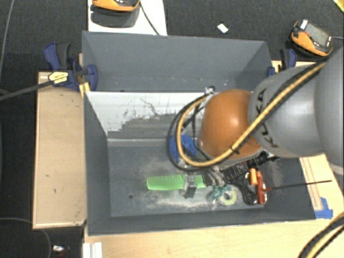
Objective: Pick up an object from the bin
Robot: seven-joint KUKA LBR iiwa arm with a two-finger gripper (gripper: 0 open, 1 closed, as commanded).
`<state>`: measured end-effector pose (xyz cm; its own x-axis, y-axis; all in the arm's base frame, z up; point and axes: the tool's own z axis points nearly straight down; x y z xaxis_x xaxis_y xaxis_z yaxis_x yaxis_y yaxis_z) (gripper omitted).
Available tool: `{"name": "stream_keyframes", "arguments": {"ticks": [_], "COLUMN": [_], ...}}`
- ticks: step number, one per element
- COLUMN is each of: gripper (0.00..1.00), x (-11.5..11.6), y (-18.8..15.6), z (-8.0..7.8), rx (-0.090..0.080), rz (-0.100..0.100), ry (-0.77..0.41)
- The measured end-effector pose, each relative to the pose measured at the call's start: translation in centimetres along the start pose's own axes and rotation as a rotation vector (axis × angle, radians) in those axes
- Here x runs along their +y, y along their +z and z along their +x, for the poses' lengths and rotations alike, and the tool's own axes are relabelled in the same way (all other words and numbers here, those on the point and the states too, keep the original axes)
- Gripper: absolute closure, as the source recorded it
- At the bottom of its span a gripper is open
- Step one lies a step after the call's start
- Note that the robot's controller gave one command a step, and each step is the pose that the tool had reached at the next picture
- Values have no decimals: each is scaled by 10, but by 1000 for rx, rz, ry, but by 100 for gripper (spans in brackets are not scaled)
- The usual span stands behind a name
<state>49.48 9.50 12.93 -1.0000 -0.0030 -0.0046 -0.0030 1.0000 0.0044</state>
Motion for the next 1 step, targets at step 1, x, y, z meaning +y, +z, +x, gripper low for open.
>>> {"name": "stream_keyframes", "arguments": {"ticks": [1], "gripper": [100], "x": [0], "y": [-45], "z": [1], "rx": [7], "rz": [1], "ry": [1]}}
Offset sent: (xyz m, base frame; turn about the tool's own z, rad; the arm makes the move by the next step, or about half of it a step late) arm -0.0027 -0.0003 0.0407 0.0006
